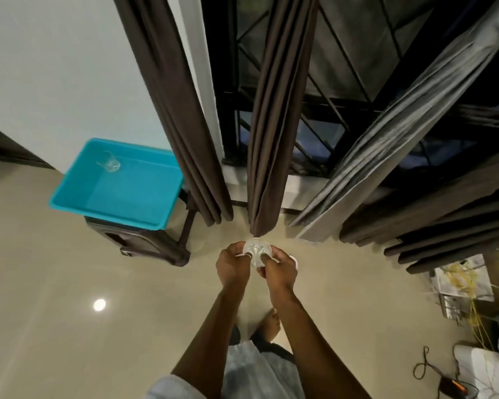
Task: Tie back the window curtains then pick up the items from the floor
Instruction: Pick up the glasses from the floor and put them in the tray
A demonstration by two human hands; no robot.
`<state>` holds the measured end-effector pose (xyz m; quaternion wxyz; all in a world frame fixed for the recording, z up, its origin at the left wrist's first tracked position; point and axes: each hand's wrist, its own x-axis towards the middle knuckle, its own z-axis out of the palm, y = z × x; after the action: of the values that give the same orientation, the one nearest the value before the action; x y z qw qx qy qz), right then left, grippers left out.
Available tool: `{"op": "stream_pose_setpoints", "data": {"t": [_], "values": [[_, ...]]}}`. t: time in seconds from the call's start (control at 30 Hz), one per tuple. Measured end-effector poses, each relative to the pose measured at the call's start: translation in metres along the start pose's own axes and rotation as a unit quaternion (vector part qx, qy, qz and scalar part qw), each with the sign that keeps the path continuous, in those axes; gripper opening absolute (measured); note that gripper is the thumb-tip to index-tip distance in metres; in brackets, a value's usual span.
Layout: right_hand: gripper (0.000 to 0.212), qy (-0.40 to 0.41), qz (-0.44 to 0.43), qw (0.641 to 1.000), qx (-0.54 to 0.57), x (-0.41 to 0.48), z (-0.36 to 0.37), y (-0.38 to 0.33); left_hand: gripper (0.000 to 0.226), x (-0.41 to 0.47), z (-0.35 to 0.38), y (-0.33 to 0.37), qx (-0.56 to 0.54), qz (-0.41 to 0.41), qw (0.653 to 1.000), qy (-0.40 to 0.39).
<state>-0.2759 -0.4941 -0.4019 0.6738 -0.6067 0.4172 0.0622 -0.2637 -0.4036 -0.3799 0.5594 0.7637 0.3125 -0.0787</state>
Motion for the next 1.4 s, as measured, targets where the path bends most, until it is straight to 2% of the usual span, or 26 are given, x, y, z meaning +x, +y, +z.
{"op": "stream_pose_setpoints", "data": {"t": [0.27,0.33,0.47,0.7,0.83,1.0,1.1,1.2,1.4], "values": [[0.033,-0.048,-0.040,0.996,-0.060,-0.013,0.040,-0.014,0.027,0.017,-0.050,0.010,-0.041,0.023,0.999,0.018],[0.033,-0.060,-0.054,0.994,-0.075,-0.020,0.059,-0.014,0.021,0.028,-0.069,0.006,-0.047,0.026,0.998,0.019],[0.032,-0.076,-0.072,0.991,-0.083,-0.042,0.111,-0.007,0.011,0.054,-0.123,-0.003,-0.022,0.048,0.998,0.025],[0.038,-0.107,-0.072,0.987,-0.097,-0.097,0.226,0.026,0.014,0.106,-0.243,-0.032,-0.045,0.032,0.997,0.045],[0.040,-0.110,-0.081,0.983,-0.119,-0.119,0.271,0.032,0.014,0.127,-0.288,-0.042,-0.046,0.021,0.997,0.061],[0.041,-0.115,-0.092,0.975,-0.164,-0.126,0.301,0.034,0.016,0.149,-0.311,-0.052,-0.038,0.014,0.997,0.065],[0.039,-0.124,-0.088,0.974,-0.170,-0.115,0.311,0.028,0.009,0.157,-0.314,-0.042,-0.042,0.022,0.997,0.060],[0.031,-0.135,-0.082,0.973,-0.169,-0.098,0.326,0.016,0.004,0.176,-0.315,-0.033,-0.004,0.064,0.996,0.063],[0.022,-0.190,-0.091,0.958,-0.193,-0.061,0.386,-0.019,0.016,0.242,-0.330,-0.007,0.030,0.076,0.992,0.098]]}}
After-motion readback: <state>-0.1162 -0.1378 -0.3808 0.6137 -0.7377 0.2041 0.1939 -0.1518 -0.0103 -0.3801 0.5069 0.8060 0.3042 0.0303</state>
